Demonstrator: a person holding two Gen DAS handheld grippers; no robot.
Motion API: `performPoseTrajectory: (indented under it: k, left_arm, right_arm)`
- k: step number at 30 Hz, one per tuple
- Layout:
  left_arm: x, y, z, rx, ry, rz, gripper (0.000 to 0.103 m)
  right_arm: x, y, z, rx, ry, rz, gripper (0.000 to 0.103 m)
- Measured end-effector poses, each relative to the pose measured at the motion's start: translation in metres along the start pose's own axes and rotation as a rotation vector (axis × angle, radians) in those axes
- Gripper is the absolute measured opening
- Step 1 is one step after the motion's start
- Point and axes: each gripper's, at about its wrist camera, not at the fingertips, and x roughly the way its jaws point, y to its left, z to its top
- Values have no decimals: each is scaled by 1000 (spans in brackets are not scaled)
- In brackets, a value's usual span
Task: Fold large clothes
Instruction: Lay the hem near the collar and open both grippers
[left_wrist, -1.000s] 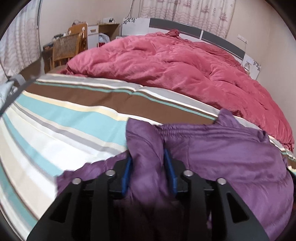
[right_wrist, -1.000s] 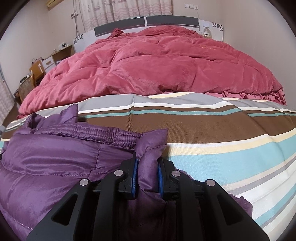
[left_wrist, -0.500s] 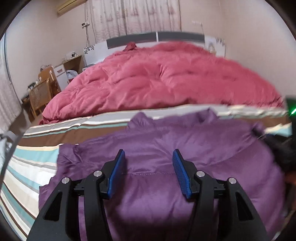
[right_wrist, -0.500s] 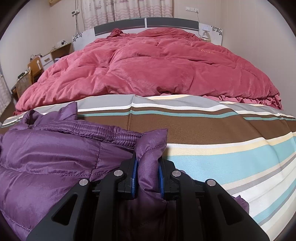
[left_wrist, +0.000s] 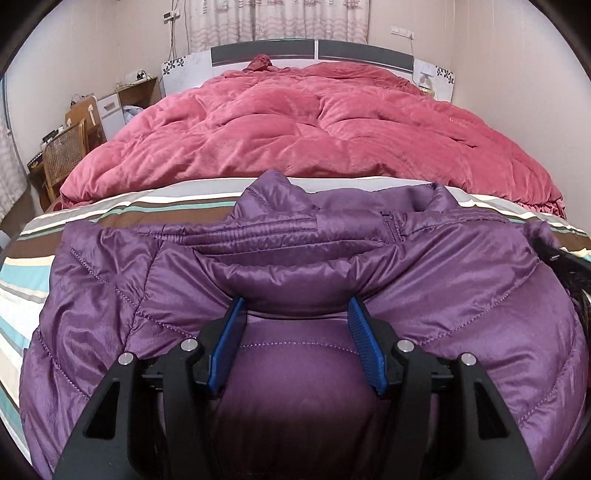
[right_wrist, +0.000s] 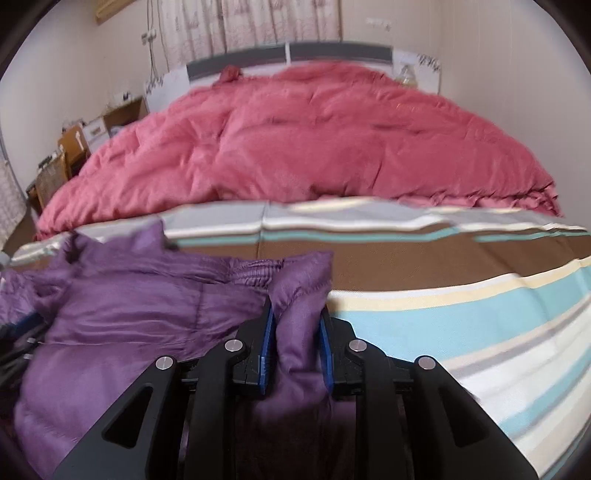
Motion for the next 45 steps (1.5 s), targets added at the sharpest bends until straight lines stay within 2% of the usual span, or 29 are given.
performPoseTrajectory:
  k: [3,4,6,8,10,14,19,22,23,26,30,33,36,40,45]
  left_arm:
    - [-1,-2,-1,3,-2,5,58]
    - [-2,-2,-2,3,-3,8,58]
    - [-2,-1,-2,2,-6,13,58]
    - [-4,0,-2,1,-9,20,59]
    - [-6,1,-3,-5,-12,21,60]
    - [-4,5,-3,-24,-6,3,60]
    - [-6,6,-2,-24,1,10,61]
    - [-23,11,-9,-24,-15,13,71]
    - [-30,15,-11,-30,-26,16,80]
    - [-51,31,-21,-43,-56,38,82]
    - [-72,48,-27,-13,-87,90,86]
    - [-82,62,-32,-43,-99,109,86]
    - [-80,71,-41,-50,-87,141,87]
    - [-68,76,-49,-46,-72,160,93]
    - [-49,89,-47,-100,-15,108,99]
  right_arm:
    - [-36,22,0,-42,-60,51,21]
    - [-51,37,-3,-75,-92,92,21]
    - [-58,57,-7,-111,-108,135,21]
    - [-48,81,-11,-153,-74,163,21]
    - [-25,94,-17,-182,-13,143,21]
    - [7,90,-21,-134,58,140,21]
    - [19,98,-25,-171,66,83,21]
    - [18,94,-24,-158,61,95,21]
    - [17,94,-24,-160,55,91,21]
    - [7,95,-23,-175,35,84,21]
    - [-28,95,-29,-190,-27,106,21]
    - [-57,90,-38,-187,-43,114,21]
    - [-66,84,-44,-172,-41,100,21]
    - [-53,72,-53,-140,-12,81,21]
    - [-31,64,-57,-119,2,62,21]
